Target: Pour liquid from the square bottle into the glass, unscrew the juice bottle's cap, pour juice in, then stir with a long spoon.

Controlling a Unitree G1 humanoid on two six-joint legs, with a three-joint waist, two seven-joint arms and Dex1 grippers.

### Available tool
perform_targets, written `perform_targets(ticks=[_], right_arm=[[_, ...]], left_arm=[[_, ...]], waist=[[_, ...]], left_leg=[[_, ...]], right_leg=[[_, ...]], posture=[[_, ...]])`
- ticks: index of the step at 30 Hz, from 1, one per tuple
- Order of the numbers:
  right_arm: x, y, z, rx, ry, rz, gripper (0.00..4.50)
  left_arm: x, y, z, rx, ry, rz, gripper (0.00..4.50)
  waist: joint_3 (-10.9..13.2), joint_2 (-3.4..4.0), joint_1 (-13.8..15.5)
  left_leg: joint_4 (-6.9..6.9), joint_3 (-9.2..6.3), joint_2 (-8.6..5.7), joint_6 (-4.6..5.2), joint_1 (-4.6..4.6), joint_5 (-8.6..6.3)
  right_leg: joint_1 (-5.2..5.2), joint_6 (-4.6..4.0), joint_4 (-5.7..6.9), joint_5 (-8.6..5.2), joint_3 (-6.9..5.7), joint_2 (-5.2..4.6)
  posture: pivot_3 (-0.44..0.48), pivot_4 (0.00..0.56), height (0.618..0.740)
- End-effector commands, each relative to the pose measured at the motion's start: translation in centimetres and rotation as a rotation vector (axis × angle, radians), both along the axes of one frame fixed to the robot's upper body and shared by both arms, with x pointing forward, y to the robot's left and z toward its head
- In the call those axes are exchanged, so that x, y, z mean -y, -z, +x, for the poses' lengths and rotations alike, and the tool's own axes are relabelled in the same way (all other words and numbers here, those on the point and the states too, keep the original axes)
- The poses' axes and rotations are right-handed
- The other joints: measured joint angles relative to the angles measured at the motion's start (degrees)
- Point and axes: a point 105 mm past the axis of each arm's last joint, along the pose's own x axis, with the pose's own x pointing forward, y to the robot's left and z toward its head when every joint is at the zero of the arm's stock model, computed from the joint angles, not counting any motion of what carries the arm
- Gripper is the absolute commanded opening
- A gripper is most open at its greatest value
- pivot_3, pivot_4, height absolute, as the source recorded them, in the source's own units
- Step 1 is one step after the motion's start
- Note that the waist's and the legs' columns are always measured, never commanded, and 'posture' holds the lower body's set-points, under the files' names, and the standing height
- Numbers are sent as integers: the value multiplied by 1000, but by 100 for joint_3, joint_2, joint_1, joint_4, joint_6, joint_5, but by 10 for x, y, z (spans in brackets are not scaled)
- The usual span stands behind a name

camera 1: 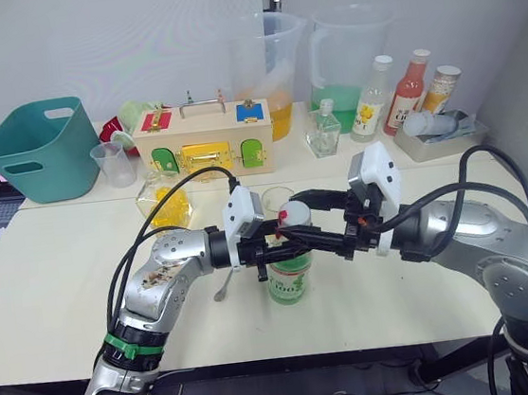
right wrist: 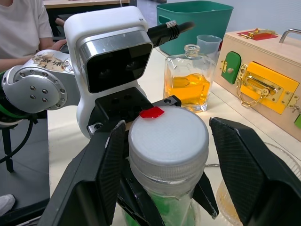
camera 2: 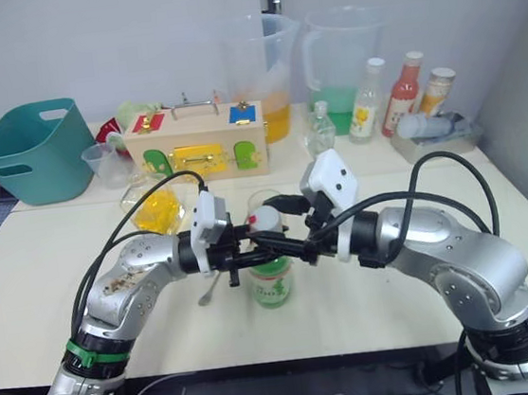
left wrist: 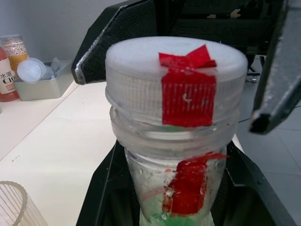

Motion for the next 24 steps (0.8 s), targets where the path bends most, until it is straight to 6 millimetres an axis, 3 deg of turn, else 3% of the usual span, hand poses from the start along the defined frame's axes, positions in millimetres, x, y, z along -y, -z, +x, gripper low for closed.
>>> perform_targets(ticks=[1,24], right_arm=[[-1,-13,-3,66,-10,22,3036],[-4,-15,-8,58,-48,50,3036]], left_arm=[[-6,4,7,25,-62,29,1242],[-6,4,5,26,-70,25,1242]], waist=[[0,0,-1],[0,0,0]], left_leg=[[0,0,0,0,0,0],[0,0,0,0,0,0]], right_leg=[[0,0,0,0,0,0],[1,0,-1,0,0,0]], posture=[[0,150,740],[0,150,740]])
